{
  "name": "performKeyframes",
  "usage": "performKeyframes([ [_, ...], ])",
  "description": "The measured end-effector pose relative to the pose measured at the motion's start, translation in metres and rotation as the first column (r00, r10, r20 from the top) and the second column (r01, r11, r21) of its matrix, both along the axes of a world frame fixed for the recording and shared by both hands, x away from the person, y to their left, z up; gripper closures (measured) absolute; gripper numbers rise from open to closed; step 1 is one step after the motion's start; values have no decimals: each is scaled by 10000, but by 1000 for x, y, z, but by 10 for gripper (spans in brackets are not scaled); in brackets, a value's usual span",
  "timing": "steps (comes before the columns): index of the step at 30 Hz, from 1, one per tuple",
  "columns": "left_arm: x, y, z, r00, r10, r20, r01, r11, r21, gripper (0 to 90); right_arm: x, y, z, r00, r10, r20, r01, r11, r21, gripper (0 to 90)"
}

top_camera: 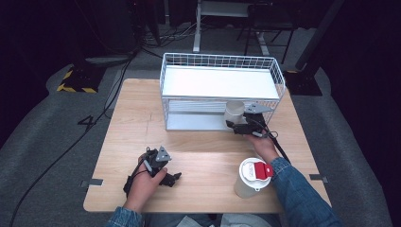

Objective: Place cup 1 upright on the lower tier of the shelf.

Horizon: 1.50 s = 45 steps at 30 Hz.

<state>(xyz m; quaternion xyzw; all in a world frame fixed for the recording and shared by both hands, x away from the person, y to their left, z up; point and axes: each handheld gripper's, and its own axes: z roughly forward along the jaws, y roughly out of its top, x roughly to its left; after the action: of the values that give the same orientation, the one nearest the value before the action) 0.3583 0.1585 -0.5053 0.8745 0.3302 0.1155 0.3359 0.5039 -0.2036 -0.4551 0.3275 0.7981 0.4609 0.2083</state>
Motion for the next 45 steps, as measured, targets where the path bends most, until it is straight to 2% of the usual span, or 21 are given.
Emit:
performKeyframes([
  [4, 0, 0, 0, 10000, -2, 1, 2, 10000, 8, 1, 5, 0, -6, 9994, -338, -14, 338, 9994, -54, 228],
  [14, 0, 0, 0, 10000, -2, 5, 2, 10000, 11, 0, 14, -1, -16, 9972, -753, 25, 753, 9971, -62, 228],
  [24, 0, 0, 0, 10000, 1, 2, -1, 10000, 3, 1, 20, -6, -20, 9941, -1084, -96, 1084, 9941, 4, 228],
  [34, 0, 0, 0, 10000, 5, 2, -5, 10000, 0, 1, 26, -8, -24, 9924, -1231, -70, 1232, 9922, 199, 227],
  [38, 0, 0, 0, 10000, -6, 3, 6, 10000, 8, 1, 26, -8, -25, 9920, -1245, -208, 1250, 9918, 280, 227],
  [45, 0, 0, 0, 10000, -5, -10, 5, 10000, -6, 0, 27, -9, -25, 9936, -1119, -143, 1121, 9935, 204, 220],
])
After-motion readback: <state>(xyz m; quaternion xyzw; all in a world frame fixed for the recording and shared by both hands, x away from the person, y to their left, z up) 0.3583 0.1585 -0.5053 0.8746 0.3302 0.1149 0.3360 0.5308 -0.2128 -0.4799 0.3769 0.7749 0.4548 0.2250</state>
